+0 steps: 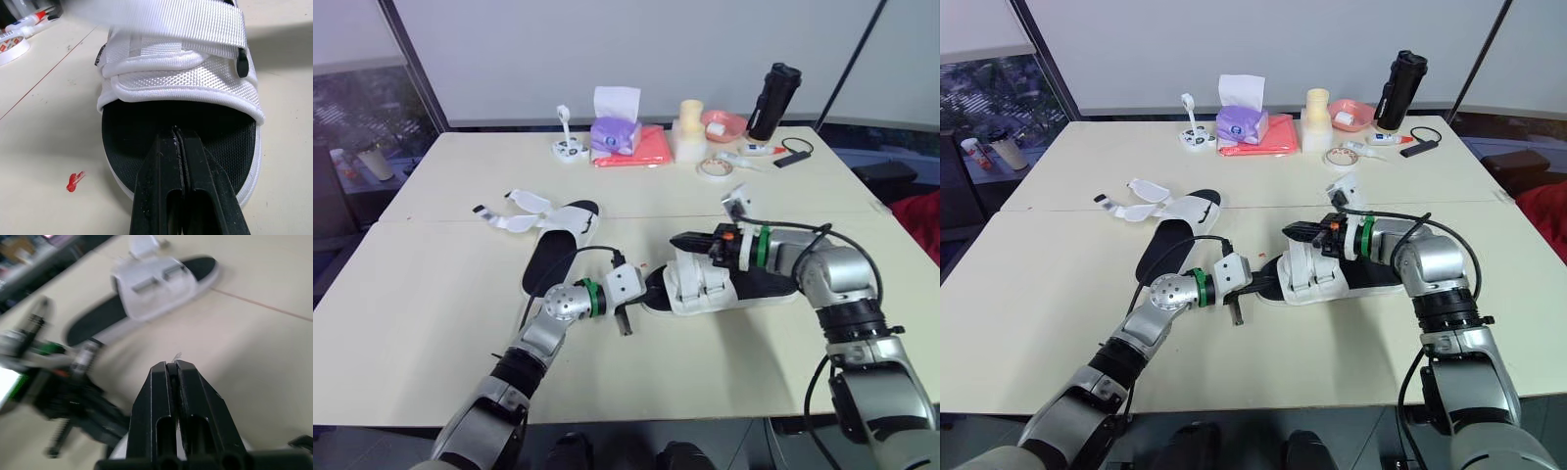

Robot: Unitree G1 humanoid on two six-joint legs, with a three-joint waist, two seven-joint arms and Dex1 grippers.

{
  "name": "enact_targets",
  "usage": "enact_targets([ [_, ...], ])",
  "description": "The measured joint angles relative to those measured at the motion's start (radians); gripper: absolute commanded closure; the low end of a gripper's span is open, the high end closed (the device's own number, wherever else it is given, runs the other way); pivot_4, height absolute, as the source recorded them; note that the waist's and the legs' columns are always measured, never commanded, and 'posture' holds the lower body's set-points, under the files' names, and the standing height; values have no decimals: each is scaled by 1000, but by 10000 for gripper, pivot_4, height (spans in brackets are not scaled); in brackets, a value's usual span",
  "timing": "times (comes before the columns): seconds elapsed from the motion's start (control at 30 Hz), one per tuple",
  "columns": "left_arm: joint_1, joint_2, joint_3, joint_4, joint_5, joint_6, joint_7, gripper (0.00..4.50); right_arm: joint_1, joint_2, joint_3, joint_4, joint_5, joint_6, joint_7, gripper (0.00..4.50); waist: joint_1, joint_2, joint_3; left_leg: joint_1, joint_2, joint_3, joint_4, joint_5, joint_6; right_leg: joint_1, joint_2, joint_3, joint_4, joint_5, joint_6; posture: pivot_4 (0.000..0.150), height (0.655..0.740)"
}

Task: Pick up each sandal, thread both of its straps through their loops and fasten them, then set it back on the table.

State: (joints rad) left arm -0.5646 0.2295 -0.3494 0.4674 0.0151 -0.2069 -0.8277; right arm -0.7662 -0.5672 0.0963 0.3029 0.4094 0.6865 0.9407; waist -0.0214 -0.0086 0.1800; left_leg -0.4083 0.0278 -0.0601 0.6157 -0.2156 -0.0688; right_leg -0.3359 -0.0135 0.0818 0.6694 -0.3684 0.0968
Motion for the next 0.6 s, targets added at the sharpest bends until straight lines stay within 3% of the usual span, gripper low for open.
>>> enact_targets([
  [0.27,0,-1,1,12,4,0,10,45000,-56,9,124,96,-171,-114,-10,44651,-6,0,-4,2,0,0,1,0,0,2,1,0,1,1,-1,1500,7400],
  [0.37,1,-1,1,13,4,0,15,45000,-63,6,153,111,-221,-158,-10,35505,-6,0,-5,2,0,0,1,0,0,3,1,0,2,1,-1,1500,7400],
  [0.6,5,-5,-1,4,4,-1,21,45000,-65,-4,106,127,-237,-137,-6,2205,1,0,-6,1,0,0,1,0,0,2,0,0,1,1,-1,1500,7400],
])
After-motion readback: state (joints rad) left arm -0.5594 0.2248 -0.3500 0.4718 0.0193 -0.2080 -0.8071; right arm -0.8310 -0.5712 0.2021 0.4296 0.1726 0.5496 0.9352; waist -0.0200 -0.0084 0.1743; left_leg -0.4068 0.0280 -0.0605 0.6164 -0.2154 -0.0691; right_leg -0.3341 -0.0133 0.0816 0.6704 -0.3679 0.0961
